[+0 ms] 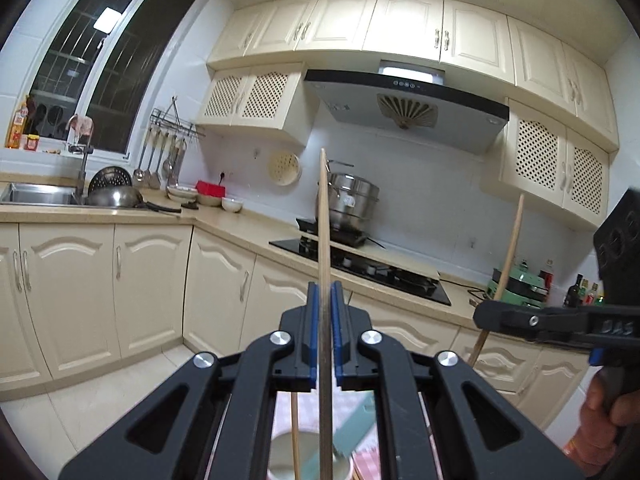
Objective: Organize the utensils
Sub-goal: 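Lift the chopsticks with both tools and drop them into the pink cup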
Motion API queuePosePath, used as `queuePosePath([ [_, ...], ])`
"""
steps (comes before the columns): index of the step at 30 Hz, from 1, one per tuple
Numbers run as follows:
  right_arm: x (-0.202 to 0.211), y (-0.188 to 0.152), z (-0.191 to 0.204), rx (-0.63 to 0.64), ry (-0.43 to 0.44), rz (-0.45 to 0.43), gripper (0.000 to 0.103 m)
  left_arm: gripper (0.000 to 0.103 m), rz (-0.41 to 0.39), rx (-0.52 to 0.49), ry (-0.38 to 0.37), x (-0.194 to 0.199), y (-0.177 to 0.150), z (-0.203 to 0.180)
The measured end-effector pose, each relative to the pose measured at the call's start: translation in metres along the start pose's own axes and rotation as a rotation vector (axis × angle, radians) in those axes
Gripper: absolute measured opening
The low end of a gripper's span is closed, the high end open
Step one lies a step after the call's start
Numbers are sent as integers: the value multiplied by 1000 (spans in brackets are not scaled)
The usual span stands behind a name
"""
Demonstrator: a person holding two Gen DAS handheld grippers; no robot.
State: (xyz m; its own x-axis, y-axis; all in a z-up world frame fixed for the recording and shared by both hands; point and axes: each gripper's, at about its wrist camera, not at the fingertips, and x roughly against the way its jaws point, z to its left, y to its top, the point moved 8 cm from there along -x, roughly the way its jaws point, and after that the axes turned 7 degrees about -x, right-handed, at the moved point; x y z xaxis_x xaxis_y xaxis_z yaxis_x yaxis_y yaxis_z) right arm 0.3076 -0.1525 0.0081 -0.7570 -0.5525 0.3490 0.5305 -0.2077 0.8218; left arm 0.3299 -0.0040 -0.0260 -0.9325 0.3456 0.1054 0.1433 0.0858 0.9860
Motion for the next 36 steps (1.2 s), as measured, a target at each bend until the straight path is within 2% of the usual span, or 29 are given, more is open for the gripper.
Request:
queuePosePath([
  [8,-24,13,6,29,2,-1,7,5,21,-20,29,-53,-12,4],
  [17,-49,1,-1,34,-18,61,7,6,77,-49,59,-71,-48,8],
  [21,-63,-10,-6,16,-18,124,8,6,121,-46,61,-70,-64,12],
  [22,-65,-12,-7,7,-20,135,10,7,128,-44,64,-68,-67,13],
  [23,-65,-12,-10,-3,-27,138,24,8,135,-43,63,-67,-68,15],
  [24,-64,-12,-12,-13,-33,130,40,16,141,-41,64,-65,-69,15],
  [25,-59,-10,-14,-28,-40,103,80,25,146,-37,72,-60,-70,17],
  [26,-55,-7,-15,-35,-45,79,86,47,147,-35,84,-56,-70,19],
  [27,-51,-5,-17,-40,-48,65,86,63,144,-34,100,-49,-68,21],
  [28,-49,-4,-19,-48,-48,60,86,69,142,-35,105,-44,-66,22],
  [30,-42,-2,-26,-82,-52,40,89,87,147,-42,119,-35,-64,22],
  [31,-38,-2,-29,-92,-58,32,95,91,150,-54,130,-29,-62,21],
  [32,-35,-2,-31,-97,-63,26,96,95,151,-68,145,-24,-60,20],
  [36,-22,-5,-44,-135,-82,11,97,98,193,-92,162,-7,-56,15],
])
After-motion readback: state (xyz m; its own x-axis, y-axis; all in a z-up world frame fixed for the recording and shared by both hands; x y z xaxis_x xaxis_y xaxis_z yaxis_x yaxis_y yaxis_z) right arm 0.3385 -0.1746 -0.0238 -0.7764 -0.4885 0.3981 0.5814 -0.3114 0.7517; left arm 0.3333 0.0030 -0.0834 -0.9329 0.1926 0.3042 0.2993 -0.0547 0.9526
